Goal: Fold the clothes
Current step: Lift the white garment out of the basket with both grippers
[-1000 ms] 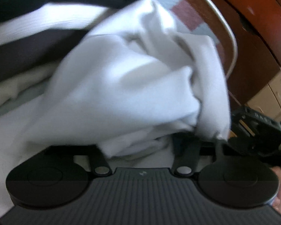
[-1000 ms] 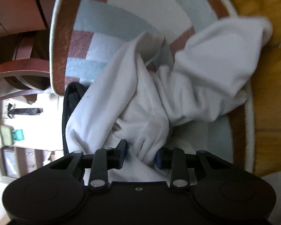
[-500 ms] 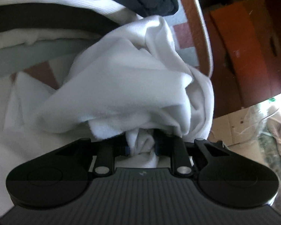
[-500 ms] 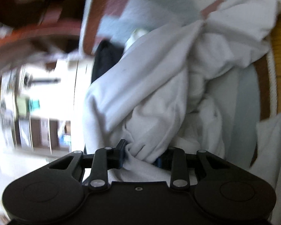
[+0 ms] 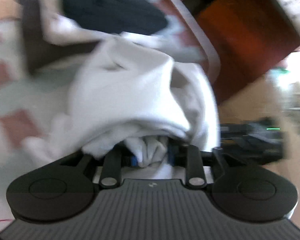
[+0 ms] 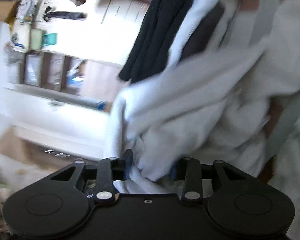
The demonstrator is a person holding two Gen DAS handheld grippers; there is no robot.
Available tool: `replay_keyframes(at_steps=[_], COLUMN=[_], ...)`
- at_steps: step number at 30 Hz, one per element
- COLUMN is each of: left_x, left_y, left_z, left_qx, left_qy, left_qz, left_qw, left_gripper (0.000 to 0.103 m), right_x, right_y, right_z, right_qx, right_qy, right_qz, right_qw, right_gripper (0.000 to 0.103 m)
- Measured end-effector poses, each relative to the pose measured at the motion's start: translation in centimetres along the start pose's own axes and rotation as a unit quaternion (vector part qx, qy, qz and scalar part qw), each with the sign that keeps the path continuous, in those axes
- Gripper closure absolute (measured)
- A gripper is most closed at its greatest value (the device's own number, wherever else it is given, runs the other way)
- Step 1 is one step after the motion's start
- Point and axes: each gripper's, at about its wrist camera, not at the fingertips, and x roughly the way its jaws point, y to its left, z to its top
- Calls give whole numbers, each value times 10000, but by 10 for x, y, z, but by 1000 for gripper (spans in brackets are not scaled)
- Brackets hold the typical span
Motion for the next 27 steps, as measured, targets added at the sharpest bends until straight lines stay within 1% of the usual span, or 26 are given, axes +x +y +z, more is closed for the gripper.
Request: replay_keyframes(at_steps=[1,2,4,5,6,8,9,11,12,14,17,18,21,22,24,26,27], left_x=[-2,-5,-12,-10,-6,2,6,14,18,26,38,39,37,42,59,80,90], left_y=[2,5,11,16,21,31,37,47,53,63,79,79,73,69,60,55,52], left_z=[1,1,1,0,-2,-6,-7,-11,-13,-17,-22,-22,-19,-15,-7,-5,-5], left_qx=[46,50,57,-90,-308,-744,-961,-1391,-1605,-2028,-2649,-2677,-2507,-2375,-2085,-2085,-2142], left_qy=[-91,-195,-401,-454,-483,-538,-565,-618,-644,-693,-763,-845,-1177,-1072,-655,-301,-166], left_qz=[363,577,1003,939,744,352,156,-237,-434,-825,-1406,-1405,-1127,-1081,-1030,-1127,-1233], left_qw=[9993,9981,9941,9945,9956,9952,9936,9881,9840,9733,9509,9495,9543,9594,9704,9710,9688], left_gripper=[42,42,36,29,27,27,27,27,27,27,27,22,14,11,6,4,2], right_x=[-1,-2,-8,-8,-8,-7,-5,6,11,15,20,21,27,29,40,50,53], right_y=[2,1,-9,-17,-26,-42,-47,-54,-56,-61,-68,-70,-75,-76,-75,-71,-71], right_z=[3,7,14,16,18,22,20,18,16,14,11,10,8,7,6,4,2], right_qx=[-104,-125,132,317,503,876,948,910,863,875,895,902,911,906,774,583,538], right_qy=[-209,-369,-651,-679,-702,-747,-746,-652,-591,-565,-530,-519,-426,-355,-147,59,130], right_qz=[-340,-635,-924,-851,-768,-601,-620,-775,-862,-810,-726,-698,-595,-548,-553,-600,-589], right_qw=[9991,9972,9935,9936,9933,9915,9908,9907,9908,9913,9919,9921,9931,9937,9954,9965,9967], right_gripper=[55,49,47,47,46,46,46,46,46,46,46,46,46,46,46,46,46])
